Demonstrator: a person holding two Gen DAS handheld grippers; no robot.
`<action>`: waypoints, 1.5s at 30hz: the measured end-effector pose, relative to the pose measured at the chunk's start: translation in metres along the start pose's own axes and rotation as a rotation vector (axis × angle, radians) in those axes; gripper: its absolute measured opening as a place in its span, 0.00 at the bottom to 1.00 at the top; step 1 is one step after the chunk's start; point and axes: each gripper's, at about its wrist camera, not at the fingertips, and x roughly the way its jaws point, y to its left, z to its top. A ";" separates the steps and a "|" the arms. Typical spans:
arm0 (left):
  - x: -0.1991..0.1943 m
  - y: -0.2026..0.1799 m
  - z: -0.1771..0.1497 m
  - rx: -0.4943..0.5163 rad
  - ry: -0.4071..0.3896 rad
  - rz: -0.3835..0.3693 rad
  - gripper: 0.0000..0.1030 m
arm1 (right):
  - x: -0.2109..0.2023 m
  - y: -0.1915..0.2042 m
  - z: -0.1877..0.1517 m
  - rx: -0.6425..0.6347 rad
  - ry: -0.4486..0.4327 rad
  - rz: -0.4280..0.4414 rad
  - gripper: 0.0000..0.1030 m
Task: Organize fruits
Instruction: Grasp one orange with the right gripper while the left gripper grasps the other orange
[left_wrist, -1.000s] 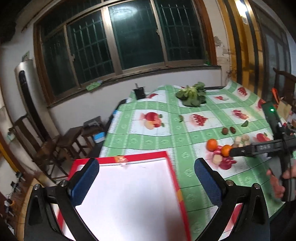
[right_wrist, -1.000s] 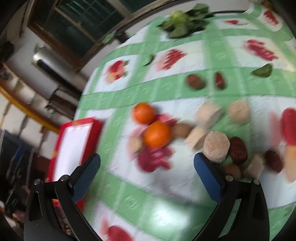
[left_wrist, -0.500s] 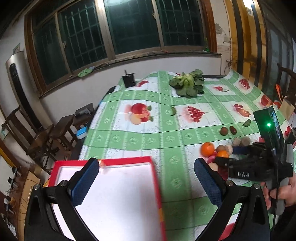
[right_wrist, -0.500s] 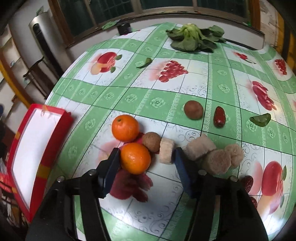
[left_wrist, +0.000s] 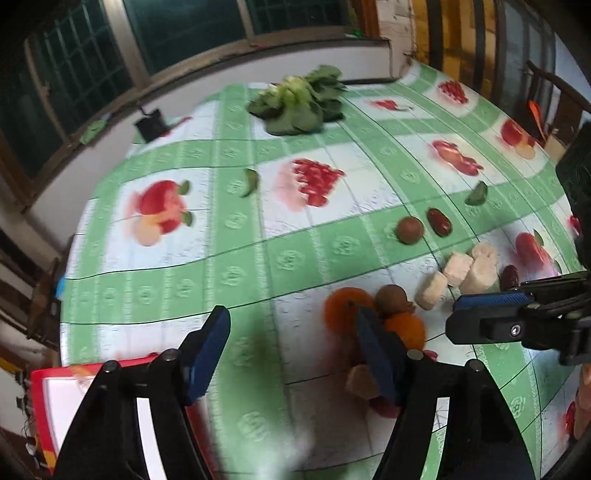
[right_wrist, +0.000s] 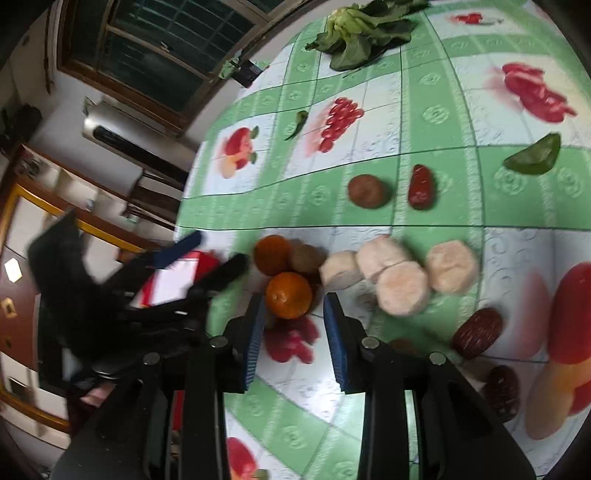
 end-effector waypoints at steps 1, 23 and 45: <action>0.002 -0.002 -0.001 0.013 0.000 -0.002 0.63 | 0.000 -0.002 0.001 0.023 -0.004 0.016 0.34; 0.018 -0.016 0.012 -0.046 -0.009 -0.217 0.31 | -0.027 -0.024 0.006 0.154 -0.130 0.073 0.34; -0.122 0.076 -0.103 -0.337 -0.213 0.005 0.31 | 0.034 0.032 -0.007 -0.143 -0.056 -0.262 0.50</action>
